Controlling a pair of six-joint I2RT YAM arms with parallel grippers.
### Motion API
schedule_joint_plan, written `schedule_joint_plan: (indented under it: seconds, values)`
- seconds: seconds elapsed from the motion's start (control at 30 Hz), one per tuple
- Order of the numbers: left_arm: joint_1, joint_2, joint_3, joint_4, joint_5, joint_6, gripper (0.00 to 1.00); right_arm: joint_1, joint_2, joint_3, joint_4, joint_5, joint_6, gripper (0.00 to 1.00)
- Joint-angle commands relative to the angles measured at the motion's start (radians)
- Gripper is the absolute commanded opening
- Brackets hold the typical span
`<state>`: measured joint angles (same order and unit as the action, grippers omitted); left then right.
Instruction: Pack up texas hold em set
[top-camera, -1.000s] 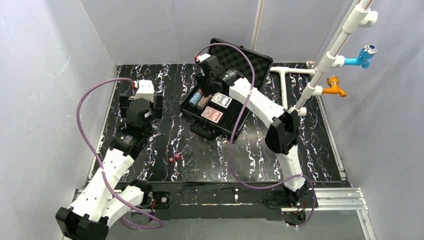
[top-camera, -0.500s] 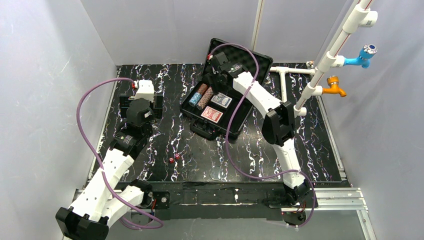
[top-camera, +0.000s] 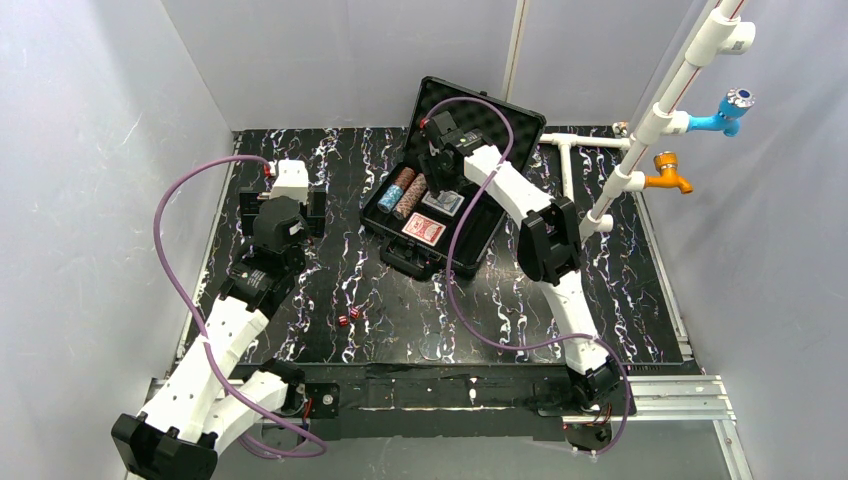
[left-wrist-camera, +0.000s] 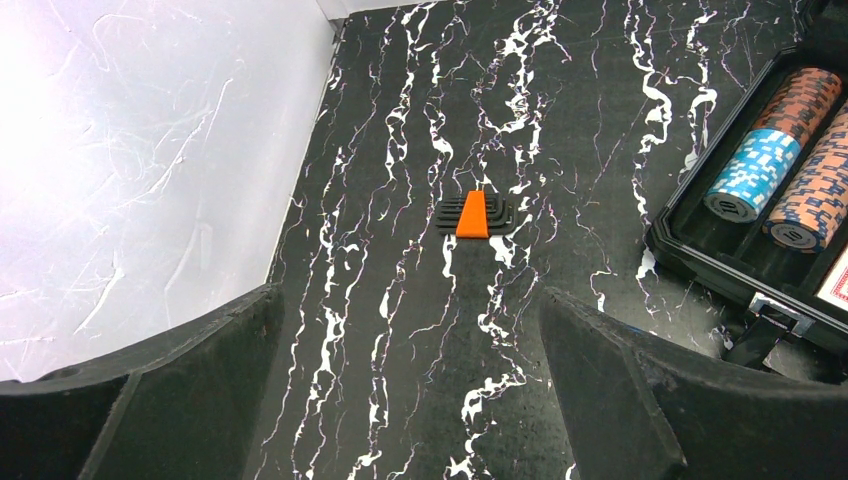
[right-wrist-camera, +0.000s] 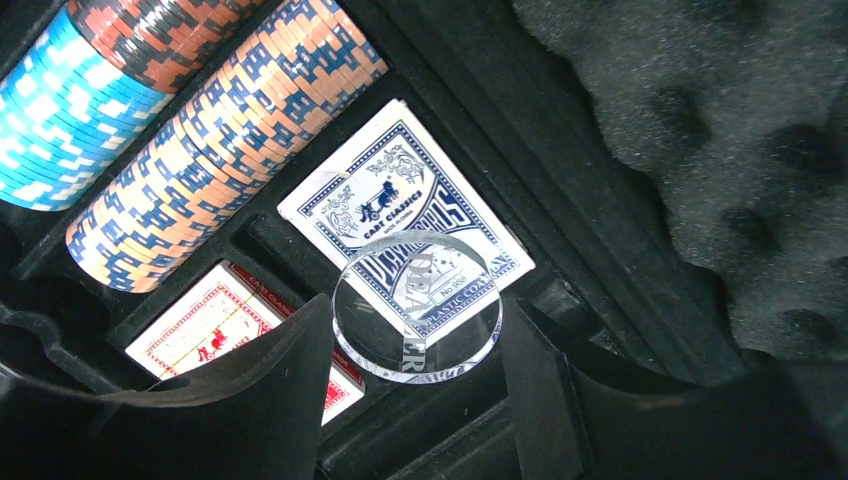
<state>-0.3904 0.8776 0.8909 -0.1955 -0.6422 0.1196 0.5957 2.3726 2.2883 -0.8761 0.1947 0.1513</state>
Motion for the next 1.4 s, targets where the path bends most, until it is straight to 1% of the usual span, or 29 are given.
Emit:
schedule_joint_plan:
  seconds: [0.0, 0.87, 1.2, 1.27, 1.3, 1.33, 1.37]
  values:
    - [-0.004, -0.002, 0.023, -0.004, 0.001, 0.001, 0.98, 0.001, 0.012, 0.053, 0.015, -0.013, 0.004, 0.3]
    - [-0.005, 0.001, 0.025, -0.005, 0.009, 0.001, 0.98, 0.001, 0.059, 0.086, 0.037, 0.02, 0.005, 0.3]
    - [-0.005, 0.0, 0.025, -0.007, 0.009, 0.002, 0.98, 0.001, 0.069, 0.101, 0.048, 0.04, 0.007, 0.35]
    - [-0.006, 0.0, 0.025, -0.007, 0.01, 0.002, 0.98, 0.001, 0.075, 0.11, 0.047, 0.05, 0.007, 0.38]
    - [-0.005, 0.0, 0.024, -0.007, 0.01, 0.003, 0.98, 0.001, 0.078, 0.112, 0.05, 0.057, 0.008, 0.43]
    - [-0.006, 0.0, 0.025, -0.007, 0.011, 0.003, 0.98, 0.001, 0.079, 0.112, 0.052, 0.065, 0.009, 0.51]
    - [-0.005, 0.0, 0.024, -0.007, 0.01, 0.003, 0.98, 0.001, 0.08, 0.113, 0.053, 0.073, 0.01, 0.61]
